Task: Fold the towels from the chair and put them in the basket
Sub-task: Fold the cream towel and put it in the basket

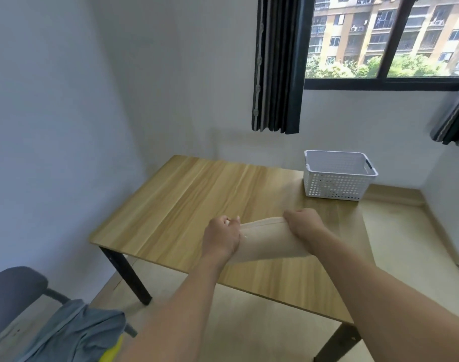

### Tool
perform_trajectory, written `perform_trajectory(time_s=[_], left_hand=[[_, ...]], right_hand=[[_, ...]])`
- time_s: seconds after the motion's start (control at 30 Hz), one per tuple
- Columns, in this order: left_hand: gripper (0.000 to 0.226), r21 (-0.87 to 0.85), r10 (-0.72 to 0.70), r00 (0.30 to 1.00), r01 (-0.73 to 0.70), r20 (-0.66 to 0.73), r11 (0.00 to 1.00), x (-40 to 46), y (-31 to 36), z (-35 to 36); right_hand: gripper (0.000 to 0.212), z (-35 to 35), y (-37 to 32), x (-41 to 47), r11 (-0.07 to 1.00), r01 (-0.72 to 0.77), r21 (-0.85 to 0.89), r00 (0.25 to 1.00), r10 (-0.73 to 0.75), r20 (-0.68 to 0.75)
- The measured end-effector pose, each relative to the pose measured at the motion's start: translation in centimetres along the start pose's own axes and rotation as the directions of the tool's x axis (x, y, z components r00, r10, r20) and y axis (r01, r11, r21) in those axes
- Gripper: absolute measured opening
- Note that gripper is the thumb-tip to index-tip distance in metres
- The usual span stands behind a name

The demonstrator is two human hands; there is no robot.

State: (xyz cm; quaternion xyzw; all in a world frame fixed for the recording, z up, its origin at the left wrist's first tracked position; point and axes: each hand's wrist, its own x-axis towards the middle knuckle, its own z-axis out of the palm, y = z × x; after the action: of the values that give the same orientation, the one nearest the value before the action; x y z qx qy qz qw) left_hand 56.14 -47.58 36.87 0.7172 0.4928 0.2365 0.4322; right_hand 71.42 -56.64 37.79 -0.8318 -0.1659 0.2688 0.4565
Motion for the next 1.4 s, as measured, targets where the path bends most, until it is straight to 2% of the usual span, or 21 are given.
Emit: perform_trajectory(time_s=[0.07, 0.17, 0.27, 0.43, 0.57, 0.67, 0.73, 0.83, 0.93, 1.0, 1.07, 1.1, 1.17, 1.2, 1.3, 1.4], left_hand=[[0.037, -0.005, 0.011, 1.0, -0.011, -0.024, 1.0, 0.1, 2.2, 3.3], [0.038, -0.049, -0.046, 0.999, 0.046, -0.009, 0.998, 0.2, 5.2, 7.8], [0.04, -0.062, -0.085, 0.994, 0.089, 0.075, 0.994, -0.6, 7.6, 11.4], [0.049, -0.076, -0.021, 0.975, 0.039, 0.222, 0.996, 0.0, 10.3, 15.8], [0.034, -0.148, -0.012, 0.968, 0.051, 0.252, 0.988, 2.0, 13.2, 20.5], [0.027, -0.167, -0.059, 0.98, 0.091, 0.19, 0.982, 3.4, 16.0, 25.0], [0.03, -0.192, -0.092, 0.987, 0.117, 0.134, 0.974, 4.5, 17.5, 27.9], [0.04, -0.236, -0.121, 0.992, 0.127, 0.04, 0.963, 6.1, 19.7, 31.5], [0.043, -0.198, -0.112, 0.991, 0.124, 0.07, 0.972, 6.9, 21.9, 33.9], [0.046, -0.123, -0.062, 0.994, 0.073, 0.092, 0.99, 7.5, 23.2, 34.8], [0.041, -0.059, -0.023, 0.997, 0.027, 0.074, 0.998, 8.8, 24.4, 35.5], [0.036, -0.025, -0.011, 0.998, 0.012, 0.058, 1.0, 9.7, 25.0, 35.9], [0.028, 0.077, 0.032, 0.999, -0.034, 0.019, 0.996, 12.0, 26.3, 36.9], [0.027, 0.129, 0.061, 0.998, -0.059, -0.004, 0.99, 13.4, 27.0, 37.6], [0.029, 0.22, 0.139, 0.984, -0.112, -0.113, 0.969, 18.2, 28.7, 40.2], [0.037, 0.33, 0.194, 0.958, -0.117, -0.213, 0.937, 24.2, 29.4, 43.9]], right_hand=[[0.023, -3.0, 0.9, 2.7, 1.0, -0.004, 0.007, 0.999, 0.004, 0.035], [0.032, -7.6, 1.8, 6.7, 1.0, -0.019, -0.014, 0.995, 0.02, 0.099], [0.038, -12.1, 2.5, 9.1, 0.996, -0.06, -0.061, 0.986, 0.068, 0.152], [0.043, -17.8, 3.7, 13.7, 0.992, -0.076, -0.097, 0.975, 0.095, 0.203], [0.058, -21.3, 5.2, 18.2, 0.997, -0.056, -0.048, 0.972, 0.065, 0.224], [0.06, -25.5, 5.8, 22.5, 0.988, -0.146, 0.055, 0.885, 0.106, 0.453], [0.043, -28.5, 5.7, 25.8, 0.983, -0.181, 0.025, 0.794, 0.132, 0.594], [0.025, -31.8, 5.0, 30.5, 0.988, -0.153, -0.029, 0.731, 0.133, 0.669], [0.011, -33.5, 3.0, 34.4, 0.988, -0.024, -0.151, 0.735, 0.12, 0.667], [0.018, -33.9, 1.1, 36.8, 0.955, 0.154, -0.254, 0.755, 0.052, 0.654], [0.032, -33.8, -1.1, 39.0, 0.865, 0.373, -0.336, 0.757, -0.074, 0.65], [0.034, -33.6, -2.2, 40.0, 0.783, 0.494, -0.378, 0.746, -0.159, 0.647], [0.034, -33.2, -4.1, 41.8, 0.596, 0.68, -0.427, 0.697, -0.346, 0.628], [0.033, -33.0, -5.0, 42.9, 0.537, 0.733, -0.418, 0.663, -0.422, 0.619], [0.029, -32.4, -7.2, 48.0, 0.435, 0.82, -0.372, 0.571, -0.582, 0.579], [0.03, -31.1, -7.9, 55.0, 0.329, 0.871, -0.365, 0.489, -0.649, 0.583]])
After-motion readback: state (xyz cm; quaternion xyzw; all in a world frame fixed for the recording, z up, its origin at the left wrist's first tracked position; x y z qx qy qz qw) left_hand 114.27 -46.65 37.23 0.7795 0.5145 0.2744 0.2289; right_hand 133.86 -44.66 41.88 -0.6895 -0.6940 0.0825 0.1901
